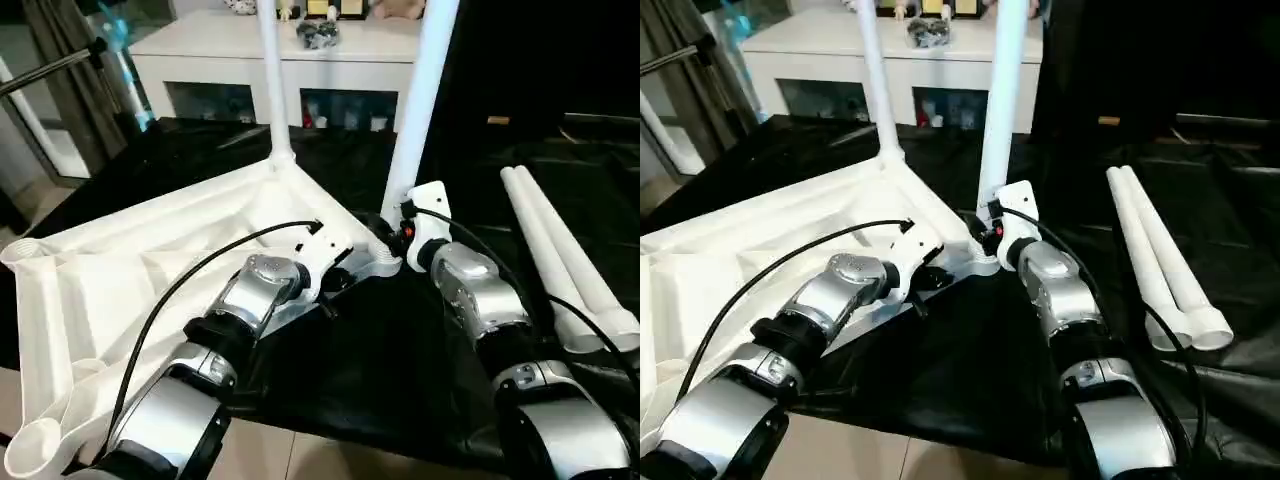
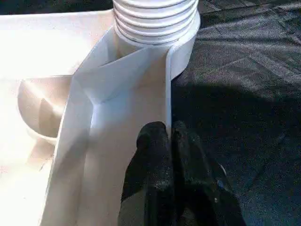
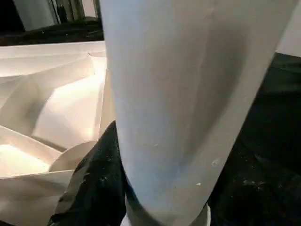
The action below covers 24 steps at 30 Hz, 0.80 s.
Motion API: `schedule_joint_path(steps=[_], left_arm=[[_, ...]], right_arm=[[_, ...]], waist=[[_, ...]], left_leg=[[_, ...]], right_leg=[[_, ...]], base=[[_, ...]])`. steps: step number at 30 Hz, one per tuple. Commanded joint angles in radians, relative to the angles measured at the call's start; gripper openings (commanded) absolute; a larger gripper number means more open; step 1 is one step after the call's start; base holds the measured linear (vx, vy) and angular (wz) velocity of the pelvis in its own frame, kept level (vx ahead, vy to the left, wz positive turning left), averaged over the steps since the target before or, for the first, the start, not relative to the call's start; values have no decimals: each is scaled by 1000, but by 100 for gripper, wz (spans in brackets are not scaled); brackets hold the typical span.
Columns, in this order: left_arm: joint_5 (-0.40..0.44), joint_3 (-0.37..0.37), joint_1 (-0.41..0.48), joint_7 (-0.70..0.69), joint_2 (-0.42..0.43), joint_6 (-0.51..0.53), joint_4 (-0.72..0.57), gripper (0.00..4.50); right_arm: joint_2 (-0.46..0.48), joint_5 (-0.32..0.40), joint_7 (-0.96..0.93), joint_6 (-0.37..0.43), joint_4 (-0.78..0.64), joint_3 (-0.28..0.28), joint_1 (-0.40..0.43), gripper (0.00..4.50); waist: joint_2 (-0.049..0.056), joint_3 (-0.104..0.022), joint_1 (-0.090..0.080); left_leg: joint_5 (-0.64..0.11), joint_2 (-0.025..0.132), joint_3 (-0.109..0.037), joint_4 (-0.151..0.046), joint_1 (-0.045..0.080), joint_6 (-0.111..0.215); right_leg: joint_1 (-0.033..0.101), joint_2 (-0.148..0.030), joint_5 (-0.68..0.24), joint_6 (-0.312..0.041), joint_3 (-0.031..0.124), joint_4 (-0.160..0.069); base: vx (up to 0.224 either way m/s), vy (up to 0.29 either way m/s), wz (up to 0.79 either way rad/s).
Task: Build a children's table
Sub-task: Rotate leg to tighten
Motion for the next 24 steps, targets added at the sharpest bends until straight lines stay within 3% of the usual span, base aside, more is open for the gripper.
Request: schedule_joint_path(steps=[1, 3, 4, 6, 10, 11, 13, 15, 17, 18, 19, 20, 23, 24], left_arm=[[-3, 16, -39, 25, -19, -14, -30, 0], [-4, 15, -38, 17, -18, -16, -33, 0], [-6, 14, -36, 7, -16, -21, -35, 0], [-9, 12, -34, -11, -12, -29, -40, 0], [-21, 7, -23, -66, 2, -55, -65, 0], [-31, 0, -11, -111, 16, -79, -92, 0], [-35, -5, -3, -140, 27, -78, -109, 0], [-47, -7, 6, -180, 40, -70, -131, 0], [-58, -6, 18, -224, 54, -71, -155, 0], [-59, -10, 25, -246, 64, -76, -165, 0], [-59, -12, 27, -251, 66, -78, -167, 0], [-62, -22, 41, -294, 84, -90, -188, 0], [-77, -34, 68, -375, 114, -108, -227, 0], [-78, -34, 69, -378, 115, -108, -228, 0]], right_arm=[[66, -32, 48, 92, 156, 80, 67, 186], [70, -31, 57, 83, 166, 72, 57, 186], [71, -27, 62, 79, 166, 64, 50, 242], [70, -24, 70, 71, 163, 59, 39, 242], [65, -24, 84, 52, 153, 54, 22, 285], [60, -17, 103, 45, 134, 46, 16, 295], [48, -20, 124, 42, 109, 52, 13, 310], [31, -17, 152, 51, 66, 56, 9, 317], [8, -7, 197, 62, 4, 58, 9, 343], [-11, -1, 233, 74, -44, 68, 16, 350], [-15, -1, 240, 76, -54, 70, 18, 355], [-50, 5, 302, 89, -143, 96, 40, 362], [-127, 32, 432, 139, -300, 132, 90, 371], [-132, 32, 438, 142, -306, 134, 92, 371]], waist=[[4, -25, -13], [1, -22, -17], [-1, -22, -21], [-4, -21, -26], [0, -20, -33], [0, -27, -29], [3, -33, -21], [-1, -43, -8], [0, -45, 3], [5, -46, 9], [0, -50, 18], [1, -53, 23], [2, -80, 46], [1, -86, 57]], left_leg=[[-665, 49, -45, -92, 28, -28], [-684, 46, -45, -92, 30, -28], [-683, 44, -45, -90, 30, -24], [-681, 42, -48, -89, 27, -17], [-695, 45, -55, -96, 17, -19], [-662, 48, -56, -99, 8, -16], [-601, 51, -47, -97, 4, -4], [-472, 54, -34, -96, -10, 21], [-391, 56, -21, -89, -9, 53], [-369, 56, -14, -84, -3, 64], [-316, 56, -12, -81, -11, 78], [-280, 57, -12, -79, -12, 86], [6, 55, -11, -43, -21, 191], [119, 52, -9, -27, -21, 252]], right_leg=[[-5, -74, -584, -103, 26, -108], [-7, -75, -599, -99, 22, -112], [-8, -78, -617, -93, 21, -114], [-7, -82, -653, -79, 15, -117], [-1, -85, -654, -70, 13, -115], [7, -90, -615, -84, 23, -105], [4, -93, -537, -126, 36, -99], [15, -92, -357, -193, 45, -82], [15, -90, -263, -235, 47, -75], [13, -88, -249, -248, 47, -74], [23, -87, -204, -254, 47, -65], [26, -87, -170, -259, 46, -60], [36, -80, 188, -291, 42, -11], [27, -75, 335, -306, 41, 7]], base=[[0, 0, 0], [0, 0, 0], [0, 0, 0], [0, 0, 0], [0, 0, 0], [0, 0, 0], [0, 0, 0], [0, 0, 0], [0, 0, 0], [65, -41, 11], [52, -30, 8], [65, -23, 5], [70, -20, 3], [0, 0, 0]])
